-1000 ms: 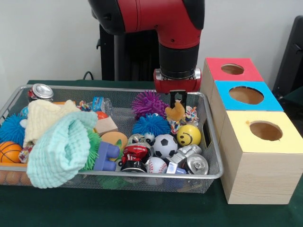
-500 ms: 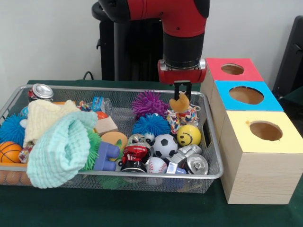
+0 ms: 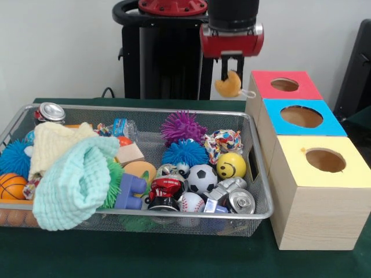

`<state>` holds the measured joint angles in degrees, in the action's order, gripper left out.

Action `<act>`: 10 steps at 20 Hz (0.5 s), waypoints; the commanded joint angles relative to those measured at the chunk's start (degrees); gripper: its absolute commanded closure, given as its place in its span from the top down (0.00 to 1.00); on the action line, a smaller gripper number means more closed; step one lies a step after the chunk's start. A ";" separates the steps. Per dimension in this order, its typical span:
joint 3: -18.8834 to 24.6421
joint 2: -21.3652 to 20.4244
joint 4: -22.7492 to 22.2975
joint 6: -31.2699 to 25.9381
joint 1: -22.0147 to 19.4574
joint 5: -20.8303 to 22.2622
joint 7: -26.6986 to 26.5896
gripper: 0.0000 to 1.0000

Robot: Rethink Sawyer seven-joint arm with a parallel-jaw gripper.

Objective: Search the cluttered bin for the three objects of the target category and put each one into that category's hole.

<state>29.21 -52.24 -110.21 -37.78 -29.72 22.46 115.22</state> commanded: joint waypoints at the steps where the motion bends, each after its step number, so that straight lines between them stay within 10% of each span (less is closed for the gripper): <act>1: 4.05 -12.36 -10.59 -9.15 -3.05 -6.61 -8.41 0.00; 10: 2.41 -18.62 -20.20 -3.75 -1.73 -10.10 -3.88 0.00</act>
<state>30.18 -66.32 -119.91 -40.21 -31.31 15.18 115.22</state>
